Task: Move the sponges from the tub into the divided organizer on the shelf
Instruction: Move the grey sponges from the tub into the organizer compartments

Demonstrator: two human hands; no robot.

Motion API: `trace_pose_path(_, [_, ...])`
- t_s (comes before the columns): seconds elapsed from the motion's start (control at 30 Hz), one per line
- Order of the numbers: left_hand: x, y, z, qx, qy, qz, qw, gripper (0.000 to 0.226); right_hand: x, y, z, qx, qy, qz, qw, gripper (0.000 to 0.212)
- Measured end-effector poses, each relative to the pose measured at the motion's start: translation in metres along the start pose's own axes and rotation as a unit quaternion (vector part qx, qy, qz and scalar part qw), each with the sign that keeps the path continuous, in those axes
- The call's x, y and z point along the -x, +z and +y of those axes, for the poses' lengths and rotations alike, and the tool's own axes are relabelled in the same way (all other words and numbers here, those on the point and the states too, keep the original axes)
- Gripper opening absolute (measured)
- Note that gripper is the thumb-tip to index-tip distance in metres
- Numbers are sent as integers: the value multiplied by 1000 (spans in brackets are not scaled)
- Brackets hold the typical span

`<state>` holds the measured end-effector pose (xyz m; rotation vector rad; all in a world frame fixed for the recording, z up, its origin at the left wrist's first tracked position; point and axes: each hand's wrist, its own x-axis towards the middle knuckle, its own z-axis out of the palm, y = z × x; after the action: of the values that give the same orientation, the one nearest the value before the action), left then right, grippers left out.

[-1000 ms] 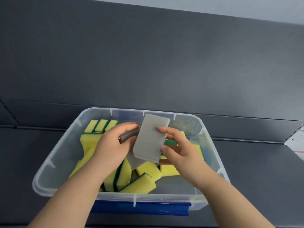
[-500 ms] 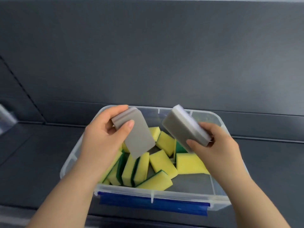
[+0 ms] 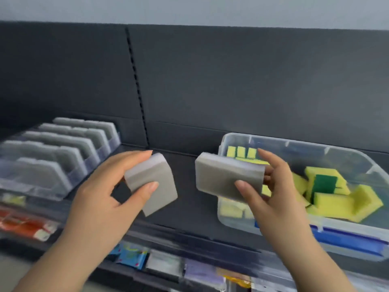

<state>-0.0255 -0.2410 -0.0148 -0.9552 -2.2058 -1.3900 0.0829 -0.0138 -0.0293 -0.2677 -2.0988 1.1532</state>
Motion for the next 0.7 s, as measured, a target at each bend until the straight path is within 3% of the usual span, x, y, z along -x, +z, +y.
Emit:
trace_pose_path(0.07, [23,-41,-27,-29,-12,16,999,44,18,42,-16,-20,-2,-26,999,69])
trace_pose_path(0.33, [95,-161,-95,-136,-70,41,987,50,67,172,-67,-14,4,-143,990,49])
trace_pose_path(0.57, [96,-201,-138,-142,-170,84,972,56,44,244,-85,-23,-9,-190,981,42])
trace_pose_path(0.7, [68,-216,-172,-178,-190,60,964,52,7,288,-84,-62,8,-191,980,42])
